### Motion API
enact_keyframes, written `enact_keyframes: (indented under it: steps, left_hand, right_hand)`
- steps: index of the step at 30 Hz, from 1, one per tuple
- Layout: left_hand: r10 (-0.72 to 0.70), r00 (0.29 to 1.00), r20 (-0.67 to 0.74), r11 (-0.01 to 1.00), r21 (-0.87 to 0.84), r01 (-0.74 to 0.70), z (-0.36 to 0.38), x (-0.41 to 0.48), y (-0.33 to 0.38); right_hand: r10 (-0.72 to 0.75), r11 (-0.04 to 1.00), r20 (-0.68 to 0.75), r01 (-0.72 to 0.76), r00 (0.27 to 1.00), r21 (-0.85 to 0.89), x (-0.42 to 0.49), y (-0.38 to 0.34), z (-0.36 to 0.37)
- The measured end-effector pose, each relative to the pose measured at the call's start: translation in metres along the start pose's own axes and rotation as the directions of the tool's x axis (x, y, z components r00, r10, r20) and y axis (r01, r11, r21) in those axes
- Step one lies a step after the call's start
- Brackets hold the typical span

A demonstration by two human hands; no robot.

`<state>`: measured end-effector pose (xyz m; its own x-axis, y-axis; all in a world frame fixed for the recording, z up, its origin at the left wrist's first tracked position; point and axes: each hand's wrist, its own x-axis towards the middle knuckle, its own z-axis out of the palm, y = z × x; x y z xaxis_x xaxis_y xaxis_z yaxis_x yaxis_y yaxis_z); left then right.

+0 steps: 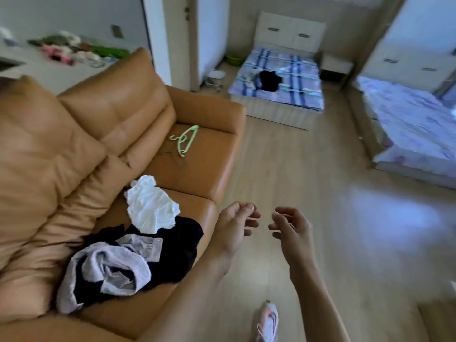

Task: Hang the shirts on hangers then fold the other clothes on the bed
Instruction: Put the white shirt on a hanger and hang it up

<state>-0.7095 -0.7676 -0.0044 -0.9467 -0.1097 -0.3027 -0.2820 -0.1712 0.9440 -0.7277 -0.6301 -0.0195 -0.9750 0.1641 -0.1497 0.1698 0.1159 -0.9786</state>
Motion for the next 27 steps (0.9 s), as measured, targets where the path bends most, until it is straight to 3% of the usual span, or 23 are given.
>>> enact_keyframes:
  steps: [5, 8, 12, 19, 23, 27]
  left_hand:
    - [0.01, 0.974, -0.227, 0.994, -0.1, -0.033, 0.0, 0.097, 0.009]
    - [-0.022, 0.935, -0.353, 0.982, -0.183, -0.046, 0.012, 0.152, 0.019]
    - [-0.074, 0.867, -0.493, 0.967, -0.248, -0.059, 0.021, 0.206, 0.041]
    - [-0.219, 0.681, -0.699, 0.931, -0.359, -0.069, -0.025, 0.282, 0.05]
    - [-0.251, 0.628, -0.737, 0.93, -0.363, -0.054, -0.067, 0.348, 0.036]
    - [-0.349, 0.577, -0.738, 0.892, -0.45, -0.036, -0.122, 0.425, 0.014]
  right_hand:
    - [-0.053, 0.995, 0.266, 0.074, 0.962, -0.069, 0.116, -0.009, 0.041]
    - [-0.081, 0.982, 0.451, 0.149, 0.889, -0.117, 0.177, -0.023, 0.063]
    - [-0.057, 0.977, 0.597, 0.166, 0.8, -0.13, 0.253, -0.043, 0.097]
    - [0.058, 0.983, 0.708, 0.082, 0.704, -0.161, 0.348, -0.04, 0.172]
    - [0.137, 0.972, 0.763, 0.064, 0.632, -0.227, 0.392, -0.027, 0.231]
    - [0.186, 0.938, 0.807, 0.144, 0.56, -0.316, 0.444, -0.017, 0.302]
